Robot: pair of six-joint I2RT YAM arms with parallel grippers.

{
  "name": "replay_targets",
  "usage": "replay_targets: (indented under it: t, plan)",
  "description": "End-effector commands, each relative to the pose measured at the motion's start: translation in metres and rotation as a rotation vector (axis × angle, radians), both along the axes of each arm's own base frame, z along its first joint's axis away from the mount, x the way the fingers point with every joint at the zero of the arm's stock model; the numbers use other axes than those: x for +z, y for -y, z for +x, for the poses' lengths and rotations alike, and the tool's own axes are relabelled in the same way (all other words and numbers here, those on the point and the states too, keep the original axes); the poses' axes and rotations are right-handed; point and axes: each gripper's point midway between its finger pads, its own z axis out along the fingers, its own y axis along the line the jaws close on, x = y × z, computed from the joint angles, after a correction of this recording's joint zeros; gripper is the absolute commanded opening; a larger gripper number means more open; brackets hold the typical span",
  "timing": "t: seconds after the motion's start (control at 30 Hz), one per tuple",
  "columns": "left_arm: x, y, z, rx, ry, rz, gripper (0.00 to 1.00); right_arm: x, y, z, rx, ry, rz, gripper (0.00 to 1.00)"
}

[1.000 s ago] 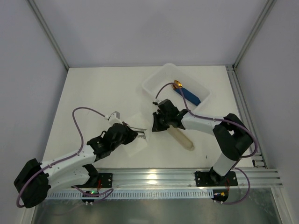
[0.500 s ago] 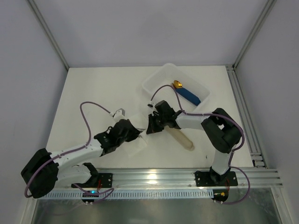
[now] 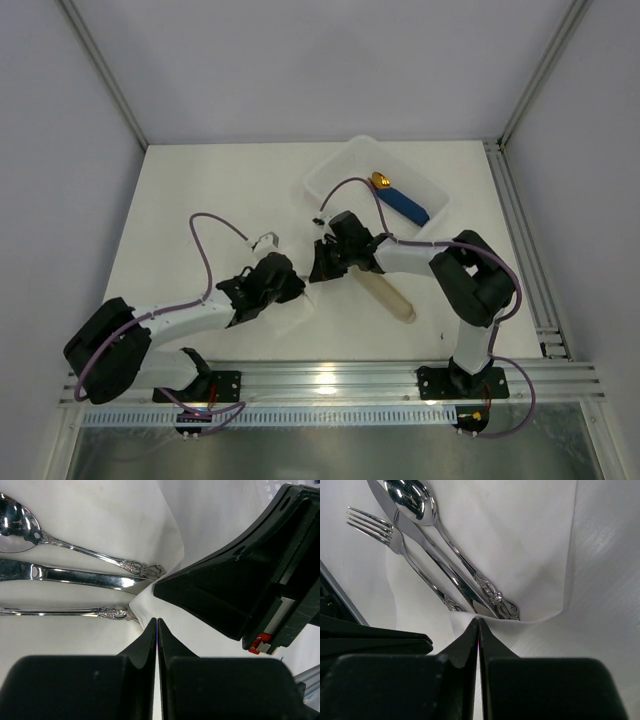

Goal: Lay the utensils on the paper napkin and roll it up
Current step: Roll the napkin at the center of the board.

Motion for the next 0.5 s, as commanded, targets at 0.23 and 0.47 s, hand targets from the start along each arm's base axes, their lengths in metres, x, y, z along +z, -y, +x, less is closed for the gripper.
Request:
replay_targets:
  t: [0.23,0.47]
  plan:
    - [0.004,0.013,0.018,0.000,0.032,-0.023,0.00,0.009,-0.013,0.013,0.006,0.040,0.024,0.04]
    - [-0.006,0.013,0.022,0.001,0.015,-0.005,0.00,0.005,-0.014,0.016,-0.003,0.037,0.015,0.04]
